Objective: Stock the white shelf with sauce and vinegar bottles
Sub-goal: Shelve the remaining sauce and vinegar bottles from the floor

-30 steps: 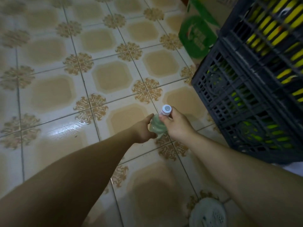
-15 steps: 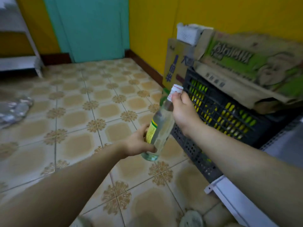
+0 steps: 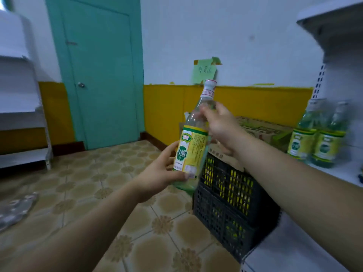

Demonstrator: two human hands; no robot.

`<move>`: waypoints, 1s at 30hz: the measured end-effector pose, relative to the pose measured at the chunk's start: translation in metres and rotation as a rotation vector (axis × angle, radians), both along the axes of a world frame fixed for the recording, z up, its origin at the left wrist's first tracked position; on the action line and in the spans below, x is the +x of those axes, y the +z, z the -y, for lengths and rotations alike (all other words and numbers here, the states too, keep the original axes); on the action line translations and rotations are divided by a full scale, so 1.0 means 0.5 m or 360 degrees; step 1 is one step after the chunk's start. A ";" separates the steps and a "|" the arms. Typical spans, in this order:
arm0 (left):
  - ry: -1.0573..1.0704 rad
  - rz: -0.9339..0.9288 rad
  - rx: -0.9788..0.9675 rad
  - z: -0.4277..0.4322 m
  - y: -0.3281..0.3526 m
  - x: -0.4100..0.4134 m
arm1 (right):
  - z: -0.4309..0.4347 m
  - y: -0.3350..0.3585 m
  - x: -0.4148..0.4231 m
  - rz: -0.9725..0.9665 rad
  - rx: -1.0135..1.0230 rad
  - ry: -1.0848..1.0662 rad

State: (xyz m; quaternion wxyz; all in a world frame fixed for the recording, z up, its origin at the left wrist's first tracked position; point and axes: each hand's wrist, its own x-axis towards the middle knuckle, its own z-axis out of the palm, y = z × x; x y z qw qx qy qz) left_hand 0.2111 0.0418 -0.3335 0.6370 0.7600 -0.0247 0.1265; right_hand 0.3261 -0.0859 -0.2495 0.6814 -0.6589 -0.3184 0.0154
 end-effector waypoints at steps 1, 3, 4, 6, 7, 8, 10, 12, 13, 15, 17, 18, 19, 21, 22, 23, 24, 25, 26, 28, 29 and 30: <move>-0.0053 0.0011 -0.0027 0.013 0.014 -0.007 | 0.015 0.017 -0.011 0.0001 0.0035 0.0020; -0.0065 0.0095 -0.0036 0.049 0.045 -0.019 | 0.044 0.052 -0.033 0.0045 0.0083 0.0062; -0.0037 0.0156 -0.0022 0.067 0.059 -0.023 | 0.061 0.066 -0.044 0.0065 0.0097 0.0096; 0.0038 0.0256 -0.0024 0.099 0.079 -0.026 | 0.095 0.091 -0.062 0.0174 0.0017 0.0082; 0.0066 0.0296 -0.0032 0.113 0.087 -0.026 | 0.113 0.101 -0.074 0.0265 -0.0066 0.0040; 0.0081 0.0331 -0.0033 0.128 0.094 -0.025 | 0.129 0.105 -0.084 0.0347 -0.0122 0.0012; 0.0095 0.0396 -0.0051 0.154 0.105 -0.022 | 0.156 0.104 -0.096 0.0468 -0.0161 -0.0016; 0.0071 0.0454 -0.0041 0.181 0.116 -0.018 | 0.182 0.101 -0.100 0.0505 -0.0159 -0.0092; 0.0056 0.0477 -0.0021 0.189 0.119 -0.016 | 0.187 0.102 -0.100 0.0515 -0.0147 -0.0132; -0.0003 0.0513 -0.0008 0.216 0.123 -0.007 | 0.217 0.110 -0.100 0.0539 -0.0155 -0.0243; -0.0035 0.0523 0.0006 0.237 0.121 0.011 | 0.246 0.113 -0.102 0.0522 -0.0200 -0.0355; -0.0076 0.0519 0.0003 0.249 0.121 0.018 | 0.260 0.111 -0.099 0.0508 -0.0208 -0.0411; -0.0113 0.0513 0.0004 0.260 0.119 0.027 | 0.272 0.108 -0.098 0.0487 -0.0208 -0.0454; -0.0186 0.0519 0.0001 0.283 0.115 0.046 | 0.294 0.103 -0.098 0.0448 -0.0221 -0.0562; -0.0224 0.0528 -0.0004 0.295 0.114 0.053 | 0.304 0.100 -0.096 0.0436 -0.0228 -0.0614; -0.0262 0.0539 -0.0013 0.305 0.112 0.061 | 0.315 0.097 -0.091 0.0430 -0.0234 -0.0645; -0.0298 0.0551 -0.0017 0.315 0.109 0.070 | 0.325 0.094 -0.088 0.0415 -0.0245 -0.0666; -0.0330 0.0560 -0.0018 0.324 0.106 0.080 | 0.335 0.092 -0.086 0.0402 -0.0255 -0.0690; -0.0355 0.0566 -0.0018 0.333 0.104 0.089 | 0.346 0.091 -0.083 0.0389 -0.0271 -0.0726; -0.0397 0.0575 -0.0031 0.351 0.101 0.106 | 0.366 0.087 -0.076 0.0382 -0.0318 -0.0770; -0.0418 0.0580 -0.0036 0.360 0.100 0.115 | 0.376 0.087 -0.071 0.0384 -0.0334 -0.0793; -0.0439 0.0585 -0.0045 0.368 0.098 0.125 | 0.386 0.088 -0.069 0.0379 -0.0352 -0.0820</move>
